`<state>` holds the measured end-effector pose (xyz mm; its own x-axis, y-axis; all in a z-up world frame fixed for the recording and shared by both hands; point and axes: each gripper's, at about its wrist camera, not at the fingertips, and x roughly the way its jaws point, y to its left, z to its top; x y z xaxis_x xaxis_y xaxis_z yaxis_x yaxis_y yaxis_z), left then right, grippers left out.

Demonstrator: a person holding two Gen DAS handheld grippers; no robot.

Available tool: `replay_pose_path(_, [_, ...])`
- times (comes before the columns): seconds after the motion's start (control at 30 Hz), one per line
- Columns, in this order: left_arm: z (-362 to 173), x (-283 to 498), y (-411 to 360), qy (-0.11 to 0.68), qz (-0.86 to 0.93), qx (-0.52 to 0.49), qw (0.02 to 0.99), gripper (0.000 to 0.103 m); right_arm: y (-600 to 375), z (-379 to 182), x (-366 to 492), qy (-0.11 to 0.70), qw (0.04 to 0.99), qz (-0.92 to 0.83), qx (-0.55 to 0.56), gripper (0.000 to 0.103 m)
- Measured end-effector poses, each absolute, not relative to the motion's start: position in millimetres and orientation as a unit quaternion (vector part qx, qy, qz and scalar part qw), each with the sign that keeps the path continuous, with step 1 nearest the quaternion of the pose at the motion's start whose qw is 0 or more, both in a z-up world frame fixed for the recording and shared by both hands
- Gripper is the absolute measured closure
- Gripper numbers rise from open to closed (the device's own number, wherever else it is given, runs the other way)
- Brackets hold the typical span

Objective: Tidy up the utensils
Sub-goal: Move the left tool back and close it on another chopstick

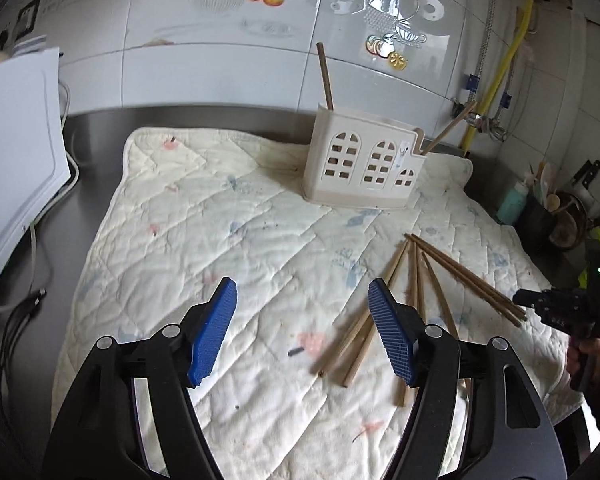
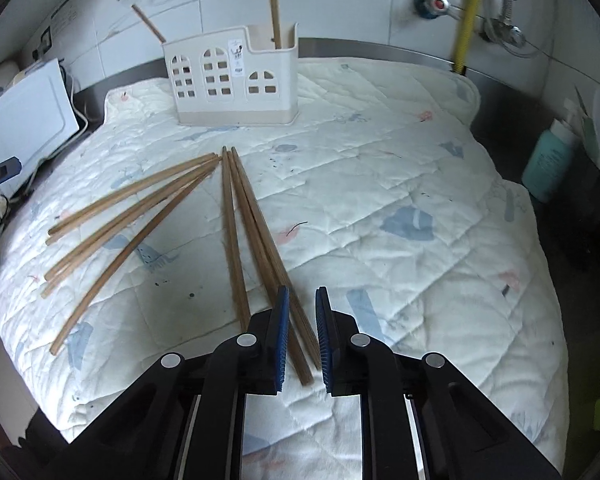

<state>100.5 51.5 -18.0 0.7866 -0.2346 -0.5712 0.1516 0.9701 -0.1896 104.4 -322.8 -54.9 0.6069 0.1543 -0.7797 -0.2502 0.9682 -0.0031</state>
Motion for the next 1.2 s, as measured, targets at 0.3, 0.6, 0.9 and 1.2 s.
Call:
replay_pose_path(0.3, [-27.3,96.5,37.9,0.333,-0.122,-0.014,0.935,0.035,-313.0,-61.1,117.1,0.438,0.885,0.13,-0.09,0.093])
replay_pose_path(0.6, [-38.3,96.3,30.3,0.347,-0.147,0.012,0.926,0.039,-303.8,-69.1,127.9,0.449,0.871,0.149,-0.13,0.093])
replay_pose_path(0.9, [-57.3,112.6,12.3,0.375,-0.183,0.045,0.908,0.067,-312.0,-68.3,119.8,0.443,0.878,0.149,-0.101,0.093])
replay_pose_path(1.2, [-73.5,133.2,-6.4,0.398,-0.217,0.087,0.887,0.078,-322.4,-67.3,107.1,0.442,0.883,0.138,-0.073,0.094])
